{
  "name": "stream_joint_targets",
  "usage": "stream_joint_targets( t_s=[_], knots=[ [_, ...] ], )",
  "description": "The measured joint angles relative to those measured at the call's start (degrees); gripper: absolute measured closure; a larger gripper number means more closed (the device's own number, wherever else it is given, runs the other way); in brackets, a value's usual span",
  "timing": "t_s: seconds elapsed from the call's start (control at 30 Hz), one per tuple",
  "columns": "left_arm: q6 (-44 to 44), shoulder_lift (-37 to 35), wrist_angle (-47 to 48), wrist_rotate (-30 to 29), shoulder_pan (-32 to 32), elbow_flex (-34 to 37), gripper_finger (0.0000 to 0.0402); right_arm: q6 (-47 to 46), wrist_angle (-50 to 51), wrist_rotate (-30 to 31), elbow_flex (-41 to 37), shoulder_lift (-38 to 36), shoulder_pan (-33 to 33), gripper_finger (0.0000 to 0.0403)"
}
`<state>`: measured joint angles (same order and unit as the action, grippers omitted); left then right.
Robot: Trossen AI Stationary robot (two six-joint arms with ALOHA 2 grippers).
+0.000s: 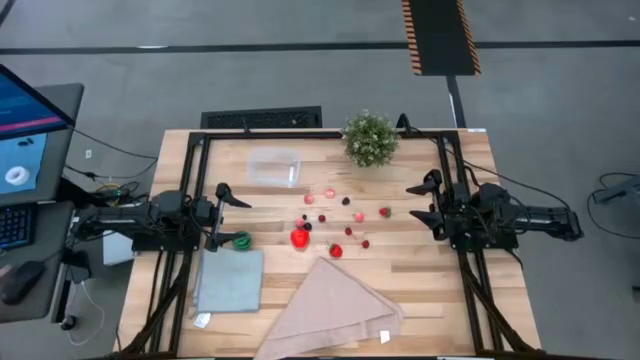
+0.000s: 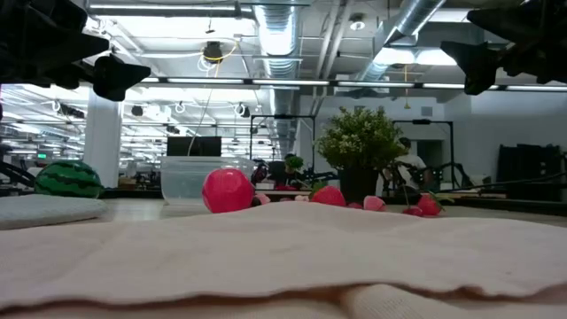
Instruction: Pick and placing Produce into tupperware
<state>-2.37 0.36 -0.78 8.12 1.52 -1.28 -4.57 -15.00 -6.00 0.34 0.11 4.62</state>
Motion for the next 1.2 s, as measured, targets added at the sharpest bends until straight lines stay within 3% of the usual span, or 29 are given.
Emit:
stream_joint_targets(
  t_s=[1.2],
  knots=[
    [0.05,0.02,0.0,0.02,0.02,0.0,0.002,0.01,-0.01,0.0,0.0,-0.01,-0.01,0.0076]
  ],
)
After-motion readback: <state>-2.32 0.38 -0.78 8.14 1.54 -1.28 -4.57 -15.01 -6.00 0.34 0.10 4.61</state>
